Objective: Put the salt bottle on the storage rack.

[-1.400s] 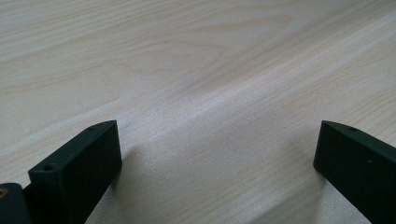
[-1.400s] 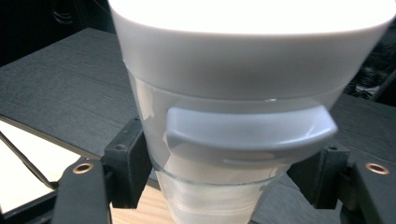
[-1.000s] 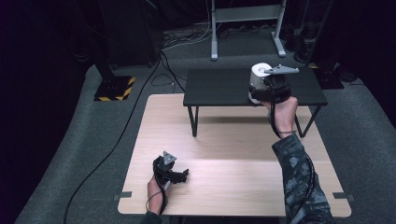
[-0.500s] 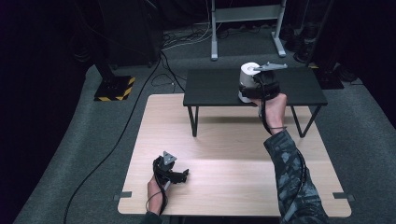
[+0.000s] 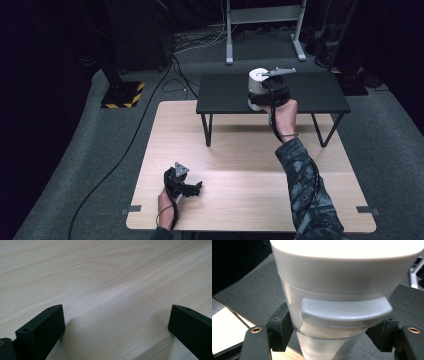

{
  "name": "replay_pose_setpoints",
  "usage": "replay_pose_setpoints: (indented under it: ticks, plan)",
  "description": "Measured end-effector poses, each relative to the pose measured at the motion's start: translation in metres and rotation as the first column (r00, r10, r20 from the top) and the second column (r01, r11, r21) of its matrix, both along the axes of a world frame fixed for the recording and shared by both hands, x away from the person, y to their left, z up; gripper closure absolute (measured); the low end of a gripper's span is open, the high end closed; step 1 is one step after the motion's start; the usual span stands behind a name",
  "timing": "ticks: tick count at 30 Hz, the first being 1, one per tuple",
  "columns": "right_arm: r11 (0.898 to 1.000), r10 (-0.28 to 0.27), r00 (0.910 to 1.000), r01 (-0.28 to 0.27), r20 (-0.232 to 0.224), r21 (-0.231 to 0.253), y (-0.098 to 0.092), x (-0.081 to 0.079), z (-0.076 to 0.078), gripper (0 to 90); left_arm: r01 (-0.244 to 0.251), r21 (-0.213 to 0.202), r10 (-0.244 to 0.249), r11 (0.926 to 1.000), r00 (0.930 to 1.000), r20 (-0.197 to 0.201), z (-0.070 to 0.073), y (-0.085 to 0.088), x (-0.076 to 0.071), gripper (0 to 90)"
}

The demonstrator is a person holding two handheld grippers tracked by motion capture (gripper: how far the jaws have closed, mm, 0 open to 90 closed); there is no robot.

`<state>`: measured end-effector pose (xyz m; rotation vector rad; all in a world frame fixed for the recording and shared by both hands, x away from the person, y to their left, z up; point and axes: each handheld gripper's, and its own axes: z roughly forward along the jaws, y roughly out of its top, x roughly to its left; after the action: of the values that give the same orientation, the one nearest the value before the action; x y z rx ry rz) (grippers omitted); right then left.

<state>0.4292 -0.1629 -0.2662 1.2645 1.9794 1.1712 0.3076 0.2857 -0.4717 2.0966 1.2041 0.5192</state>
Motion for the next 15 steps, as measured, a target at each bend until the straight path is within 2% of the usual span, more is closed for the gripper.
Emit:
replay_pose_setpoints:
  ticks: [15]
  plan:
    - [1.000, 0.005, 0.9999, -0.005, 0.012, 0.006, -0.0020, -0.0011, -0.0038, 29.4, 0.000, 0.000, 0.000, 1.0000, 1.0000, 0.000, 0.0000, 0.0000, 0.0000, 0.5]
